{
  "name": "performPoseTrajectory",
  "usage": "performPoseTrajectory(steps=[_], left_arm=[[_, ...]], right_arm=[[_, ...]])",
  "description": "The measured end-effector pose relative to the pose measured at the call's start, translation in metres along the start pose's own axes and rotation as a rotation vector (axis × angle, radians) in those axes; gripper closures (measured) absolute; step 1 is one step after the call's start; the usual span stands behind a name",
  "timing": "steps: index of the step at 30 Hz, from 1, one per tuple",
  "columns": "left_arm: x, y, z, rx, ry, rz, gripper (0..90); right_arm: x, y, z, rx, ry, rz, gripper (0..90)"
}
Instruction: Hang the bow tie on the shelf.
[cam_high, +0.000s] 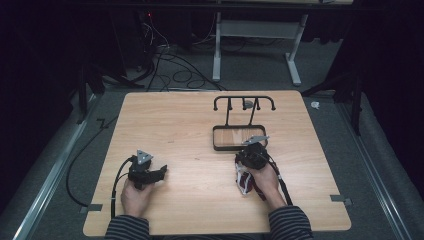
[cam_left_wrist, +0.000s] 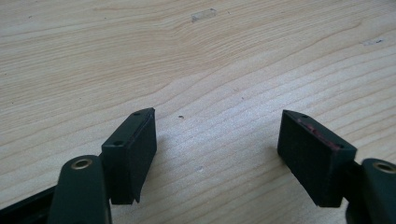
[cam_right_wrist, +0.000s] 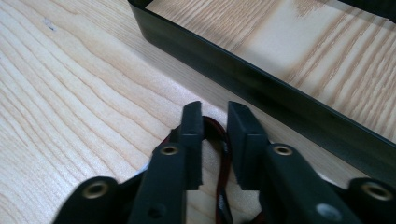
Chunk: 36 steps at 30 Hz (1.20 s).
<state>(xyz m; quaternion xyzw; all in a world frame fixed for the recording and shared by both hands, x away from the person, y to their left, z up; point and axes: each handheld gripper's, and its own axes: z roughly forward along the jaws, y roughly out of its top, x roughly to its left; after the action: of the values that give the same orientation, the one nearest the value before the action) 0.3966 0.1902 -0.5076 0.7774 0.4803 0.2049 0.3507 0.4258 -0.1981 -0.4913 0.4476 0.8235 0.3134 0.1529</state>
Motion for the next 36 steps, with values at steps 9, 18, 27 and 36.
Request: performPoseTrajectory(steps=[9,18,27,36], left_arm=[[0.000,0.000,0.000,0.000,-0.001,0.000,28.7],[0.000,0.000,0.000,0.000,-0.001,0.000,28.7],[0.000,0.000,0.000,0.000,-0.001,0.001,28.8],[0.000,0.000,0.000,0.000,-0.001,0.001,28.7]], right_arm=[[0.003,0.000,0.000,0.007,-0.007,-0.032,90.0],[0.002,0.000,-0.006,-0.013,0.008,-0.017,90.0],[-0.001,0.001,-0.022,-0.063,0.016,-0.004,90.0],[-0.001,0.002,-0.039,-0.107,-0.001,-0.016,90.0]])
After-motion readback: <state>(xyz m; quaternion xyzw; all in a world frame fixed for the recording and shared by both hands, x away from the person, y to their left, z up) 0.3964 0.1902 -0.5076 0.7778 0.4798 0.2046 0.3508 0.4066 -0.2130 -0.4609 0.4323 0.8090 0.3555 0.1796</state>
